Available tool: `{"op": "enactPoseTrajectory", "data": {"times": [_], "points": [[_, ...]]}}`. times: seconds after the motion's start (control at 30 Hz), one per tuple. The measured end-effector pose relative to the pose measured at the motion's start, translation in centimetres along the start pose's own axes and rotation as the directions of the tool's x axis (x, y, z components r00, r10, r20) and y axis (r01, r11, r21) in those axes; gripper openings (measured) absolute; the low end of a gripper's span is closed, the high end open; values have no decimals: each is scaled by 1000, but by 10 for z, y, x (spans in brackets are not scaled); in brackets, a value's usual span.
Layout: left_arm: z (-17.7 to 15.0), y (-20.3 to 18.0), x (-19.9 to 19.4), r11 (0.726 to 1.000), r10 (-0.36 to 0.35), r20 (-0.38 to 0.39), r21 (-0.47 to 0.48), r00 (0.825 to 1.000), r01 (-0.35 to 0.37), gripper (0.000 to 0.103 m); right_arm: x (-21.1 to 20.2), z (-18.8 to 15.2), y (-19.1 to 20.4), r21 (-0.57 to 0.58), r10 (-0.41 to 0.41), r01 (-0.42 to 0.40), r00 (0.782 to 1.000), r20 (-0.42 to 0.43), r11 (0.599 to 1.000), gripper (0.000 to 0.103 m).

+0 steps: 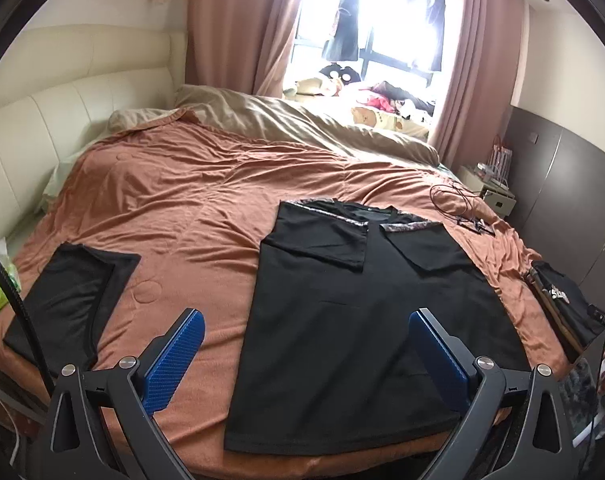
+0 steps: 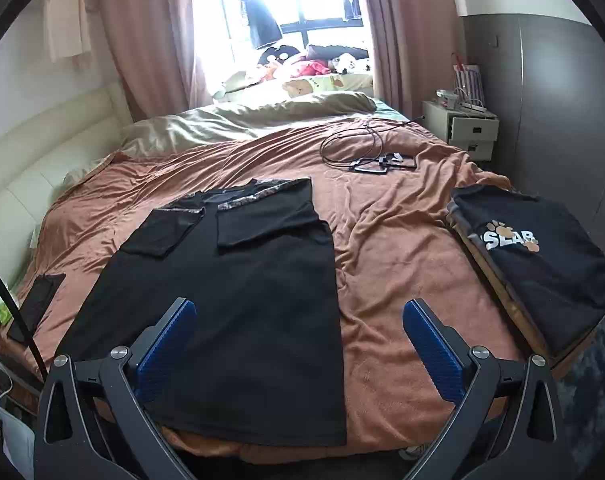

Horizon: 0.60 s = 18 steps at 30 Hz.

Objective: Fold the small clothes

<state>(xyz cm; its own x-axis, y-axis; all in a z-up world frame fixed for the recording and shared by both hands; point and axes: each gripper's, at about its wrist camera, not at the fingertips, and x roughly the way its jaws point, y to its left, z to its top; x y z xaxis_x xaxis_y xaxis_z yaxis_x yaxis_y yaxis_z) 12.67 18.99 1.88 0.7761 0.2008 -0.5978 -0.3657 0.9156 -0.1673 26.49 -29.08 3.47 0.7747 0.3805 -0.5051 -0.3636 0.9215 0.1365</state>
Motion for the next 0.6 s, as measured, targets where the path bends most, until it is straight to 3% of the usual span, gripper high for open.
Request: {"op": "enactPoseTrajectory", "data": {"times": [0.17,0.33,0.5,0.6], "points": [[-25,11,-9,1000,-6,-23,4,1000,6,102,-4,-28,-6,-32,-7,6,999,-42,999,103],[-51,18,-10,1000,12,-53,20,999,-11,102,-6,-51,-25,23,22,-20,995,-93,1000,103],[-82,29,-5,1000,-18,-97,-6,995,18,102,-4,-73,-38,110,84,-71,989,-123,991,103],[-100,34,2,999,-30,-121,-31,992,26,98,1,-88,-45,155,107,-86,985,-138,984,90]]}}
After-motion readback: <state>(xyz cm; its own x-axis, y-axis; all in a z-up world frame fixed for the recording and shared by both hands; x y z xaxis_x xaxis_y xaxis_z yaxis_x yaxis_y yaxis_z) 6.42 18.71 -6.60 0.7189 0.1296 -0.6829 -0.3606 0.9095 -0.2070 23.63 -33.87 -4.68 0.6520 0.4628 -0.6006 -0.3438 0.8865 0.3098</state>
